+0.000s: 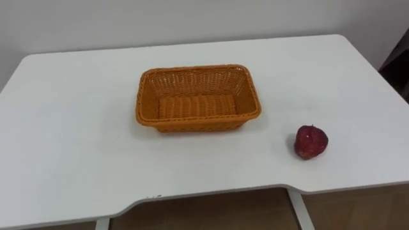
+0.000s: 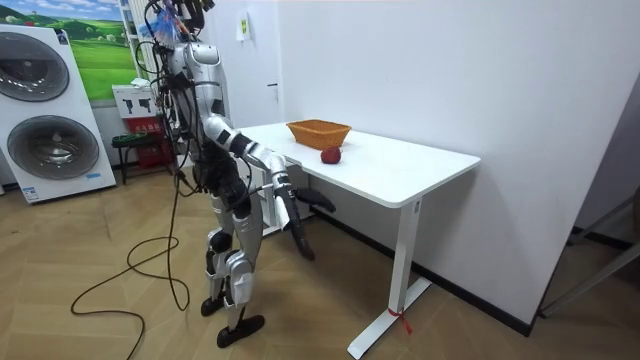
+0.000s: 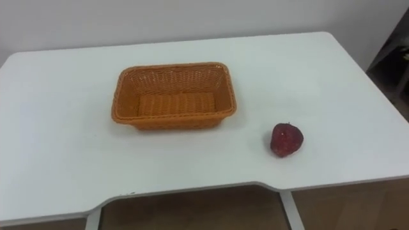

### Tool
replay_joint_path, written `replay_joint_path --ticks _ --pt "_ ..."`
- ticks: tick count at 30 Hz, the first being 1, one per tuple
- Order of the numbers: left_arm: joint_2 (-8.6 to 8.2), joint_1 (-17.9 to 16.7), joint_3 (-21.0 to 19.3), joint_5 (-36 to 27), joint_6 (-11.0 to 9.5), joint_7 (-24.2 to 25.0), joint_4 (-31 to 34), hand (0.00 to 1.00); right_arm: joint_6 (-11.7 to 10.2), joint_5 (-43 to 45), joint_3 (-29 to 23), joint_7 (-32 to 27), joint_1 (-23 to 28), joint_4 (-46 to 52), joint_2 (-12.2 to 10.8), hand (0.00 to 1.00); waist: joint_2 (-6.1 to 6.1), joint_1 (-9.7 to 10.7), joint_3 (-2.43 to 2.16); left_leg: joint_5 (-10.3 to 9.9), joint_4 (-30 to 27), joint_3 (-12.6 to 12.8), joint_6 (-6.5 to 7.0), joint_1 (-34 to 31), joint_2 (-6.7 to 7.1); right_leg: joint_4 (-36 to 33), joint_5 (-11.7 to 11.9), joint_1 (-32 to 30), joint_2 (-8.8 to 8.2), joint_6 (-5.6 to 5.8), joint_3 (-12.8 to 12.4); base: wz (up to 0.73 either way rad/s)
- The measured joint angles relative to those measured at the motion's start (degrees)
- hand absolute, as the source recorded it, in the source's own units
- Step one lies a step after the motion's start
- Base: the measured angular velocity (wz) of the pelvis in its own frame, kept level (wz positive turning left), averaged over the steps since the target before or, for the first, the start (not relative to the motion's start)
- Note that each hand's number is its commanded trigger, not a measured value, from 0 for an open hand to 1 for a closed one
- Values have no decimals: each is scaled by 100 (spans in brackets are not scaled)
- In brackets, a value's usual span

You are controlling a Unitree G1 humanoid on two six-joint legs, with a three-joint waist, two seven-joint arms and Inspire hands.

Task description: Pick and place apple

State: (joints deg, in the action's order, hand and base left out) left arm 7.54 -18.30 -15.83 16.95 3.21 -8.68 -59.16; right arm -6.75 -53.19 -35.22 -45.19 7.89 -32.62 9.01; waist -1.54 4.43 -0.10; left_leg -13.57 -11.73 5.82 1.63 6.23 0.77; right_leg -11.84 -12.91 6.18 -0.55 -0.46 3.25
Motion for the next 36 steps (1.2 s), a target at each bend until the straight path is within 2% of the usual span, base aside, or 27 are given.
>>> replay_joint_path --ticks 6,8,12,14,17,20,24,29,32,36 --pt "10 7 161 75 -225 -1 7 0 -278 1914 585 -840 -4 1174 21 0 25 -153 10 2 -12 47 3 -160 -6 -87 0 -226 5 0 -23 -5" --pt "25 3 296 75 -289 -6 10 0 -378 2702 796 -1030 -9 1543 24 0 37 -201 33 2 -6 47 3 -193 -7 -71 0 -233 3 0 -15 2" --pt "35 26 371 74 -368 -7 -36 0 -622 3722 1162 -1086 6 1811 27 0 43 -235 33 2 -4 32 4 -200 -7 9 3 -221 4 -3 4 4" --pt "36 76 372 74 -397 -16 -67 0 -645 4161 1297 -1093 21 1858 27 0 41 -327 31 3 21 24 3 -196 -4 14 4 -219 5 -3 5 0" --pt "41 106 380 78 -411 -93 -102 0 -649 4876 1585 -1084 19 1937 32 0 32 -352 33 3 40 24 3 -206 -6 20 4 -236 11 -3 0 0" --pt "44 127 396 76 -457 -120 -197 0 -655 5280 1861 -928 23 1938 40 0 32 -415 23 3 46 25 3 -169 -10 18 6 -214 14 -5 -9 -3" --pt "68 132 518 76 -456 -109 -214 0 -620 5352 2155 -575 32 1938 43 0 16 -467 18 3 45 20 3 -165 -11 28 10 -206 9 -9 9 -2" --pt "94 137 809 67 -454 -39 -167 0 -570 5392 2807 258 224 1939 43 0 -6 -476 29 3 42 19 3 -157 -7 41 18 -137 -6 -3 76 4" --pt "111 150 809 71 -456 36 -139 0 -572 5389 3011 560 297 1933 44 0 0 -494 28 3 42 14 3 -110 -14 125 59 -79 0 -2 92 2" --pt "109 168 808 74 -455 78 -139 0 -573 5561 3033 807 299 1780 44 0 0 -492 28 3 45 -2 3 -63 -14 128 62 -8 -3 -1 115 1"
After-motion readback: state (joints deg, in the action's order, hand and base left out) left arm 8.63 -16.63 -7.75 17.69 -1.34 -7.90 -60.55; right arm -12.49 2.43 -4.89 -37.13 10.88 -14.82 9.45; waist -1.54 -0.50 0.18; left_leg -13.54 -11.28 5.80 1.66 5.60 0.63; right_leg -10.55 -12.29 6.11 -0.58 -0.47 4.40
